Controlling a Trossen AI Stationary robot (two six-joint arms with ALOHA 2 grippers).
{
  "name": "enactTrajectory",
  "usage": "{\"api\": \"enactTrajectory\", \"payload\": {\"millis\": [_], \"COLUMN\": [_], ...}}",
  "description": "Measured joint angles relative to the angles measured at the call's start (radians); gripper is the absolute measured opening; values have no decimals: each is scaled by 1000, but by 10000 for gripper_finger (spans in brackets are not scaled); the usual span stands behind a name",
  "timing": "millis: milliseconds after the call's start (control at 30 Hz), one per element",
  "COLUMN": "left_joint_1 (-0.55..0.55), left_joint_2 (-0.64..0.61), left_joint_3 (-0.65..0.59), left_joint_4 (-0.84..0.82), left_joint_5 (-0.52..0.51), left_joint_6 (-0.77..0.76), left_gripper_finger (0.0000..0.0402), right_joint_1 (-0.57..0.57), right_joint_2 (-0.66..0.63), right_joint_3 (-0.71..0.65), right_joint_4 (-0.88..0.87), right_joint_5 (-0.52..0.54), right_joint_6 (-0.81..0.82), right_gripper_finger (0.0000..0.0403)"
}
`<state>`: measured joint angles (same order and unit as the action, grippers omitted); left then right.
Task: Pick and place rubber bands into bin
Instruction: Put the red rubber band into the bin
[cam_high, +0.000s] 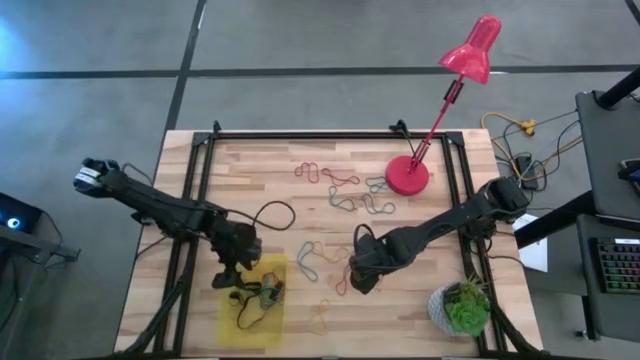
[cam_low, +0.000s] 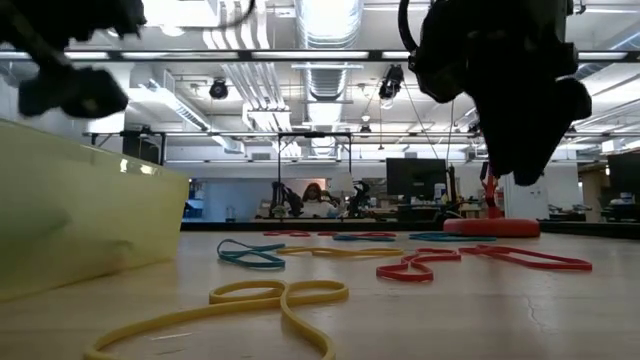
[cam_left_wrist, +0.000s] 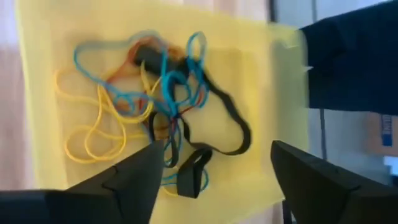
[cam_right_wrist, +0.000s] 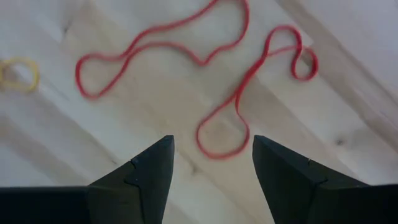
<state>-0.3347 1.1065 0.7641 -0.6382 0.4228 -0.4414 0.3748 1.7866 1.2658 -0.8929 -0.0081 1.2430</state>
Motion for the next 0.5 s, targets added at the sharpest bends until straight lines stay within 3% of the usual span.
{"api": "enactTrajectory", "payload": {"millis": [267, 500], "left_joint_1": [1, 2], "left_joint_2": [-138, -201], "left_joint_3": [99, 143], "left_joint_4": [-62, -60], "left_joint_5": [-238, -325], "left_joint_6": [143, 161], "left_gripper_finger": [287, 287], "right_joint_1": [-6, -2], "right_joint_2": [40, 129], "right_joint_3": [-66, -56], "right_joint_4": [78, 82], "right_joint_5": [101, 202], "right_joint_6": [35, 2], "right_gripper_finger": [203, 203]}}
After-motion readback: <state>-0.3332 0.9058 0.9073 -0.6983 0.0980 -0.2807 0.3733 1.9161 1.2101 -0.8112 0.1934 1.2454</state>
